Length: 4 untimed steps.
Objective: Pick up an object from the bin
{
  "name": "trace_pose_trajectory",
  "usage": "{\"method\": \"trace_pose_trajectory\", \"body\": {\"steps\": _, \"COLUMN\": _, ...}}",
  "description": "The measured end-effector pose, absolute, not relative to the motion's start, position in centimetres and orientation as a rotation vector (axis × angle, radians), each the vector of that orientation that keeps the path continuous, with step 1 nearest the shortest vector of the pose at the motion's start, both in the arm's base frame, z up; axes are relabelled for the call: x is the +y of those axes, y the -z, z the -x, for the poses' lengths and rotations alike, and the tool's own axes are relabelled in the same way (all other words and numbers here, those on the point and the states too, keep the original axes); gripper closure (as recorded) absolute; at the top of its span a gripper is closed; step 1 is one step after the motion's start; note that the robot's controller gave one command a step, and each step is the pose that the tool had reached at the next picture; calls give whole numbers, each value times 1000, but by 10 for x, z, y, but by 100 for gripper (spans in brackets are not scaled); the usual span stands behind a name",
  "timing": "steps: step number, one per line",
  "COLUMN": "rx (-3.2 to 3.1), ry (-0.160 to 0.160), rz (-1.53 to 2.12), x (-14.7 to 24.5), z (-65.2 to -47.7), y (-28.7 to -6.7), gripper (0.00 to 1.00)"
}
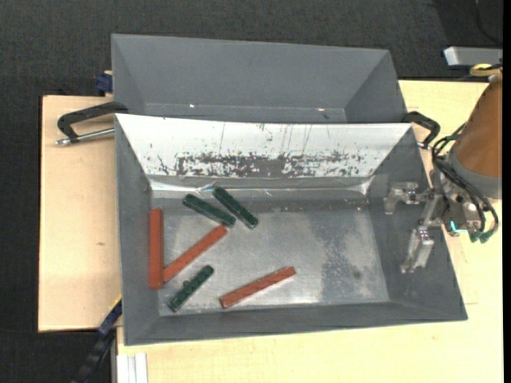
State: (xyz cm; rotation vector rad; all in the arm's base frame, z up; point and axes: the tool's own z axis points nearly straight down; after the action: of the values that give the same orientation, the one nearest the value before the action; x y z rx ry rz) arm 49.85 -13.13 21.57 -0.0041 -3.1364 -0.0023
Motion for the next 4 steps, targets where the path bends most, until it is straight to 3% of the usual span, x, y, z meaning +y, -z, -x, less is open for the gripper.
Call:
{"method": "trace_pose_trajectory", "body": {"steps": 1, "rx": -3145, "ry": 0, "rz": -1, "x": -130, "z": -500, "y": -220, "gripper": 100}}
{"method": "trace_pose_trajectory", "body": {"steps": 2, "rx": -3145, "ry": 0, "rz": -1, "x": -130, "z": -500, "y": -220, "gripper": 100}}
{"method": "trace_pose_trajectory", "body": {"steps": 3, "rx": -3150, "ry": -2, "rz": -32, "x": -129, "z": -511, "y": -168, "gripper": 100}}
{"method": "trace_pose_trajectory", "body": {"steps": 4, "rx": -3146, "ry": 0, "rz": 72, "x": -114, "z": -520, "y": -147, "gripper": 0}}
